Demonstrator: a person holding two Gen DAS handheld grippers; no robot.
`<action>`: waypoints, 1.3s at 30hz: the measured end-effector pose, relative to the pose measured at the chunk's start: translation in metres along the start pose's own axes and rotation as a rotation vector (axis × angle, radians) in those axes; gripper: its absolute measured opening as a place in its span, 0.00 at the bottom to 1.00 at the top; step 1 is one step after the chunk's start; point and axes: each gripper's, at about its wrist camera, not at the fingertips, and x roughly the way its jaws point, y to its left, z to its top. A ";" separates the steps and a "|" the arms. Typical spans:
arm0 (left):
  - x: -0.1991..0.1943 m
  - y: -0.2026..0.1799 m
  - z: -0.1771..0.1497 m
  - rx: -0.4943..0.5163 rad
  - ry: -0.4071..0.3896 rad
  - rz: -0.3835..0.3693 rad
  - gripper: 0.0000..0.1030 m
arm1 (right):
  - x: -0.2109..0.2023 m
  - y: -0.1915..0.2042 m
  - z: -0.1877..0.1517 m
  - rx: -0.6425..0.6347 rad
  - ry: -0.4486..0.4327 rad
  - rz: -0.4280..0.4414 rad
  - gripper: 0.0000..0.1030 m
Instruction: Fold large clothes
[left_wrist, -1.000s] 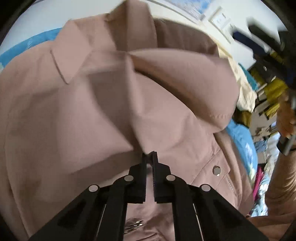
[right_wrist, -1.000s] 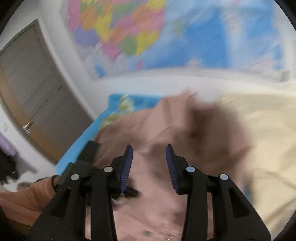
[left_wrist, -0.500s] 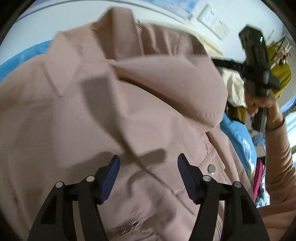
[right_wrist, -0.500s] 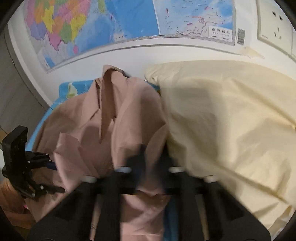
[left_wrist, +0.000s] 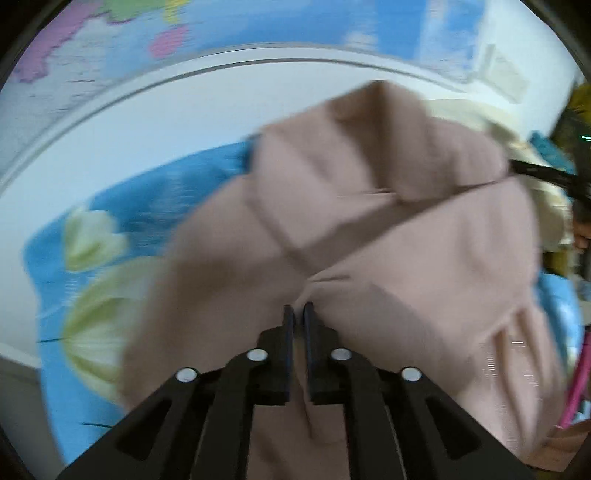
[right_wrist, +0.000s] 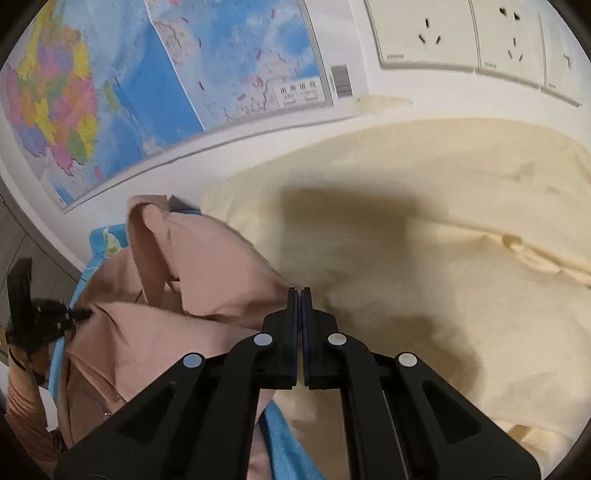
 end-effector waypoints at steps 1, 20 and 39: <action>0.000 0.004 0.000 0.000 -0.003 0.010 0.10 | -0.001 0.000 0.000 0.001 -0.004 -0.002 0.02; 0.020 -0.038 -0.049 0.293 0.042 0.034 0.10 | 0.064 0.127 -0.054 -0.457 0.116 -0.044 0.17; -0.007 -0.007 -0.046 0.311 -0.076 0.167 0.55 | 0.033 0.152 -0.071 -0.425 0.059 0.145 0.38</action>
